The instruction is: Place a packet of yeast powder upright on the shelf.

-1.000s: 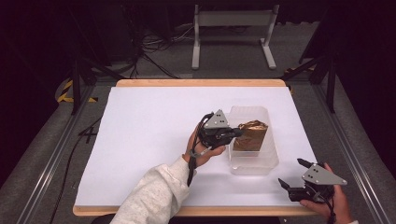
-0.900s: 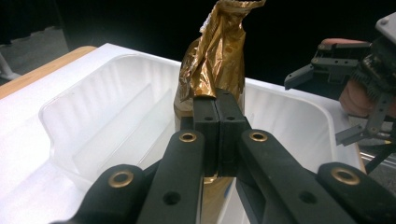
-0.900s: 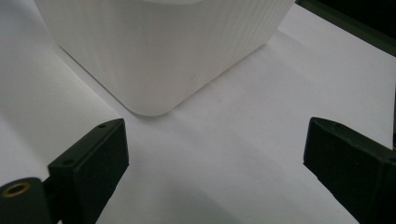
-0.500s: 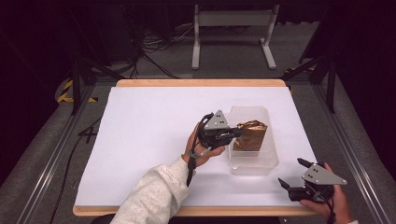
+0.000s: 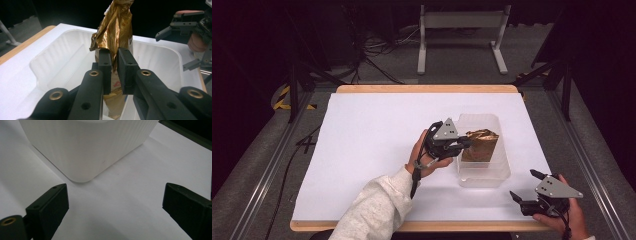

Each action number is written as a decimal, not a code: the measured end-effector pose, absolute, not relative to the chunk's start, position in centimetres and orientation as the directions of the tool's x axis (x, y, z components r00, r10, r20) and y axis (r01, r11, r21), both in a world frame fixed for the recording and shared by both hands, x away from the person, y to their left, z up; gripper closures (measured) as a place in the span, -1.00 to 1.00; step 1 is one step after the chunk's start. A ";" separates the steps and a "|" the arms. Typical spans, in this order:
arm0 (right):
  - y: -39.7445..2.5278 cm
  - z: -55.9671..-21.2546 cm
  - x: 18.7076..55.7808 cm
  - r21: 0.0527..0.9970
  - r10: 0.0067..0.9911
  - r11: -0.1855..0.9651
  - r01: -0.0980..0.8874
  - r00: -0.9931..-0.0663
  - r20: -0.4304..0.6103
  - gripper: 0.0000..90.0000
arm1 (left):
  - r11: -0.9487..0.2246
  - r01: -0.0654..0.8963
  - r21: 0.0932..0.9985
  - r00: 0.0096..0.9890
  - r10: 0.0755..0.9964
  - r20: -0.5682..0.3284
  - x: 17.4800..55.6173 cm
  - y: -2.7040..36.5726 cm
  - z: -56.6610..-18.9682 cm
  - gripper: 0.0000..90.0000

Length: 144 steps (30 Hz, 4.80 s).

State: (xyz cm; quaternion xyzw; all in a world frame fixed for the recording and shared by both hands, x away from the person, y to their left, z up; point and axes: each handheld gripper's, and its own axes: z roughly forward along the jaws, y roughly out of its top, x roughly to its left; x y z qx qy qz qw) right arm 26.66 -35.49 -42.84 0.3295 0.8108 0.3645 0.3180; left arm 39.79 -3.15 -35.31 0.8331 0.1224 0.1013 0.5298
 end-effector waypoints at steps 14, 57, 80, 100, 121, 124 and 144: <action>-35.4 -42.8 26.7 0.799 0.763 0.521 0.302 -0.584 -0.277 -0.84 | -0.483 0.061 0.873 0.941 0.319 0.110 39.7 -2.6 -34.8 0.63; -35.4 -42.8 26.7 0.802 0.764 0.519 0.295 -0.582 -0.280 -0.84 | -0.602 0.077 0.794 0.839 0.470 0.274 39.4 2.0 -35.5 -0.50; -35.4 -42.7 26.7 0.825 0.774 0.486 0.288 -0.580 -0.254 -0.88 | -0.677 0.108 0.728 0.789 0.504 0.352 37.5 9.0 -37.7 -0.74; -35.2 -42.7 26.9 0.825 0.773 0.491 0.279 -0.577 -0.264 -0.88 | -0.702 0.201 0.684 0.699 0.592 0.402 35.0 16.3 -41.9 -0.78; -35.0 -42.7 27.5 0.818 0.760 0.507 0.273 -0.588 -0.275 -0.88 | -0.475 0.341 0.811 0.574 0.788 0.220 31.2 24.7 -44.7 -0.80; -34.9 -42.7 27.6 0.818 0.761 0.507 0.272 -0.586 -0.277 -0.87 | -0.445 0.351 0.824 0.571 0.799 0.189 30.9 25.5 -44.9 -0.80; -34.9 -42.5 27.7 0.826 0.768 0.500 0.260 -0.575 -0.284 -0.86 | -0.285 0.358 0.889 0.563 0.825 0.038 30.1 27.8 -45.0 -0.86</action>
